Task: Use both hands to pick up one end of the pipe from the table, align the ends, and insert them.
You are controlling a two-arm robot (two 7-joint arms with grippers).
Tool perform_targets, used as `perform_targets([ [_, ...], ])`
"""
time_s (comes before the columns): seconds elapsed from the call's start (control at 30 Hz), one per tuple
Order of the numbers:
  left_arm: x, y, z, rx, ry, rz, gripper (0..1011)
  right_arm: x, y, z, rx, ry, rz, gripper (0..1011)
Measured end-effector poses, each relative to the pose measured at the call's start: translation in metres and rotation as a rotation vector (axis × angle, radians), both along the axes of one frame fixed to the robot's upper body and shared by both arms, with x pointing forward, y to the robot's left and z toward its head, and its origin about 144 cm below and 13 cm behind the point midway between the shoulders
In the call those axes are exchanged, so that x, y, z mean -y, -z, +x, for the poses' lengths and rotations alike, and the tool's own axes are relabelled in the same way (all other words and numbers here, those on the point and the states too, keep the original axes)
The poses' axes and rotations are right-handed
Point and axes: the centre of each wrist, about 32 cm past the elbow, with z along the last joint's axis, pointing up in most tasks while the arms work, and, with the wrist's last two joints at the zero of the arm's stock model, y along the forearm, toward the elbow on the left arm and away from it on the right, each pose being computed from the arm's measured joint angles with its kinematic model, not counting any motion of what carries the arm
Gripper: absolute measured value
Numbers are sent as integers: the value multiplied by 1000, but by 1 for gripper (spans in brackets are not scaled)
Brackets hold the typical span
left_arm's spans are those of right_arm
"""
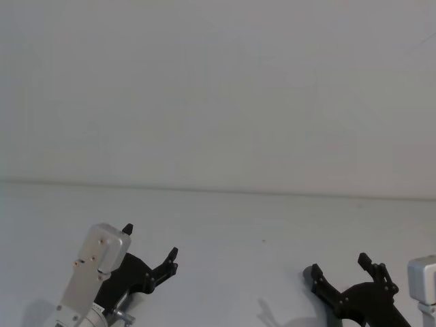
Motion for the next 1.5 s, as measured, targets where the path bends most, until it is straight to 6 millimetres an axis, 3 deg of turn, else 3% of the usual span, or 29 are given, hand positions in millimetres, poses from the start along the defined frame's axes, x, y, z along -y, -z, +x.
perform_targets([
  [1.5, 0, 0, 0, 0, 0, 0, 1001, 0, 0, 0, 0, 0, 0, 1000],
])
